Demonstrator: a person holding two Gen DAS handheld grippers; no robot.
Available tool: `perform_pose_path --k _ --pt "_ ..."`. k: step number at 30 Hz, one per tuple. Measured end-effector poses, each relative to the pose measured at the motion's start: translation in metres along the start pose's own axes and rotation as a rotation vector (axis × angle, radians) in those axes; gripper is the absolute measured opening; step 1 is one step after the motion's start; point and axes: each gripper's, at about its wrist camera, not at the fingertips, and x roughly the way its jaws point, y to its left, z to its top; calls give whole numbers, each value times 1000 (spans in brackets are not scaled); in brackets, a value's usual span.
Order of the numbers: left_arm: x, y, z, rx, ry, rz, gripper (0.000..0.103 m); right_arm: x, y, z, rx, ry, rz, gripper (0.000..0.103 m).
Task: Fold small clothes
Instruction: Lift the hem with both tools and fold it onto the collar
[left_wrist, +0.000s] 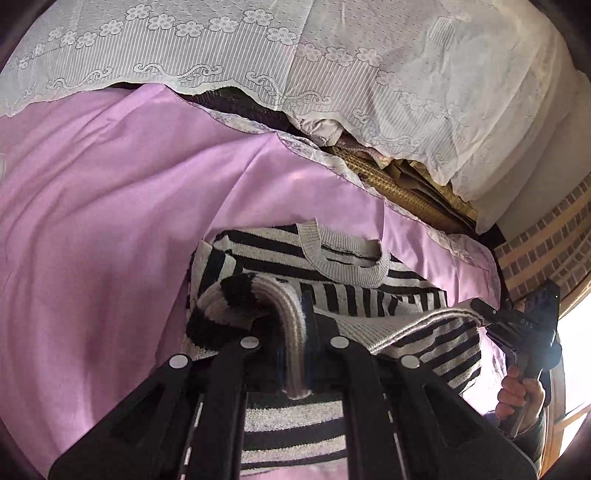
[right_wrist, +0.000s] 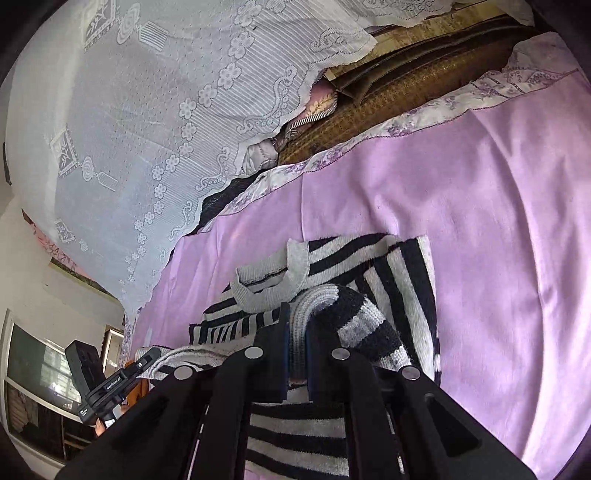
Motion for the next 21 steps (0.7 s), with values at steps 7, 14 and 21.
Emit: perform_pose_path --k 7,14,21 --pt "42 12 32 -29 37 45 7 48 -18 27 48 0 -20 7" --pt "82 23 37 -34 65 72 7 75 -35 38 76 -29 -41 7" --pt "93 37 34 -72 85 20 25 91 -44 43 110 -37 -38 23"
